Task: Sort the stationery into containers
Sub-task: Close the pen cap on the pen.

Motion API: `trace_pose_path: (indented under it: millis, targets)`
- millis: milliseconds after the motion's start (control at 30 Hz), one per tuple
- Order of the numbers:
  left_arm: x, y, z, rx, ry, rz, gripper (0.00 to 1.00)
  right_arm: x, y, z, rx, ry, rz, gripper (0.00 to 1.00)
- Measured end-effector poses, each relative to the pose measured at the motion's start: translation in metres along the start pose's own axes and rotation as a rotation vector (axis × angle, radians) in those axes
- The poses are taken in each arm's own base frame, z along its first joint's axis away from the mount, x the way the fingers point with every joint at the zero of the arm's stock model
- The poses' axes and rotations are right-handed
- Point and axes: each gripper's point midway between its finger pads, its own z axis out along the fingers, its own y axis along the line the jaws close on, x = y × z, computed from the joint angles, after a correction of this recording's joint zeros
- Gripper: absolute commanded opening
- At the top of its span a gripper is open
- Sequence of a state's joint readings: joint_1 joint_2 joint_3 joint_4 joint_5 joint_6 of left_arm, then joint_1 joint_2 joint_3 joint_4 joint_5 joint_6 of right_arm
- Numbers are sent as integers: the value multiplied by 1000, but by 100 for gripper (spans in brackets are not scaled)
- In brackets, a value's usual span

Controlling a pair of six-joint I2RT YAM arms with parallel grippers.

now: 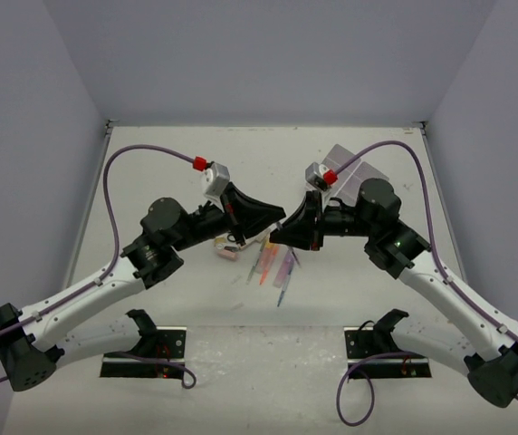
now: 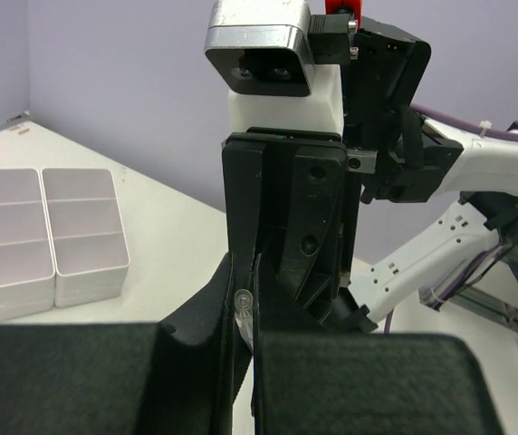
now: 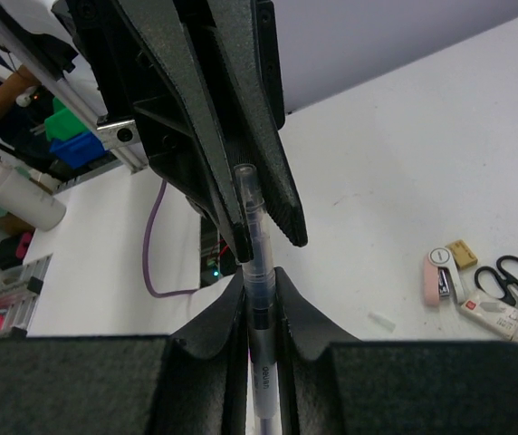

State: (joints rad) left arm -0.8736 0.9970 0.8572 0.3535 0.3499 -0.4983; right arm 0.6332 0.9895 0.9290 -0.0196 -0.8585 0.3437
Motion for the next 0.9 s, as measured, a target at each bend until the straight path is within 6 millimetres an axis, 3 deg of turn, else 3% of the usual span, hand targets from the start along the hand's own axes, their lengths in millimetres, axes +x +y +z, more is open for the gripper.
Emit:
trace_pose_path:
  millis: [167,233,267,300,367,433,533,900]
  targets:
    - [3,-7,0,17,29,2,0,2,6,-5,-27,-36,-31,0]
    - [0,-9,0,23,28,3,8,-1,7,-6,-29,-49,-45,0]
    - [-1,-10,1,27,27,4,19,-3,8,-7,-31,-55,-51,0]
    - [-2,-11,1,31,25,5,38,-4,9,-7,-32,-60,-57,0]
    - [-4,-13,1,41,25,6,59,-7,9,-9,-26,-70,-62,0]
    - [-4,-15,1,52,26,11,68,-9,5,-11,-7,-80,-58,0]
    - [-5,-18,1,63,26,11,70,-11,-1,-12,17,-89,-48,0]
    - [-4,-19,5,78,22,-3,54,-13,1,-12,13,-98,-38,0]
